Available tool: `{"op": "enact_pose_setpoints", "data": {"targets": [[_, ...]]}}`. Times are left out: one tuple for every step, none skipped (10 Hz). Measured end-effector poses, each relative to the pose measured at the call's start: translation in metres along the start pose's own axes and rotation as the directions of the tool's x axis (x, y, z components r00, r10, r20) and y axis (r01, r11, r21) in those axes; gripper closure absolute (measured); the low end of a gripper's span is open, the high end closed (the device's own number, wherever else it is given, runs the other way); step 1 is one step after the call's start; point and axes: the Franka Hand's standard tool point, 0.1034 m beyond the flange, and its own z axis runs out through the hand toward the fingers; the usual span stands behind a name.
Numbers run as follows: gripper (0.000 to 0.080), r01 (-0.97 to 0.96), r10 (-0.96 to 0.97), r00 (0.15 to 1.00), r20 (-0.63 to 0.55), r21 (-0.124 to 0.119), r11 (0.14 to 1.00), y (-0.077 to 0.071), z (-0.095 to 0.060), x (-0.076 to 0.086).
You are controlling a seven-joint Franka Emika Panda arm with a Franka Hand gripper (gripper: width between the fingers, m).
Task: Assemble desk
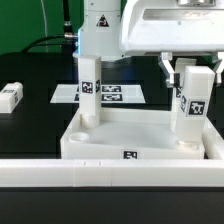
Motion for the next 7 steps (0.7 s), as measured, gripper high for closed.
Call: {"op": "enact_pose_setpoints", "data": {"targets": [[0.0202,0.0,0.0,1.0,0.0,0.0,1.0,0.0,0.0,0.0],[0.0202,0.0,0.0,1.0,0.0,0.0,1.0,0.0,0.0,0.0],[0.016,0.0,0.0,1.0,0.0,0.0,1.0,0.0,0.0,0.0],[0.016,0.002,-0.002,1.0,0.002,0.0,1.0,0.0,-0.001,0.0],[0.0152,0.001,-0.001,1.0,0.002,0.003,1.0,0.001,-0.005,0.004],[0.0151,-0.002,0.002,1.0,0.001,0.009,1.0,0.0,-0.011,0.007],[0.0151,-0.004,0.004,1.0,0.002,0.014,1.0,-0.001,-0.017,0.011]]}}
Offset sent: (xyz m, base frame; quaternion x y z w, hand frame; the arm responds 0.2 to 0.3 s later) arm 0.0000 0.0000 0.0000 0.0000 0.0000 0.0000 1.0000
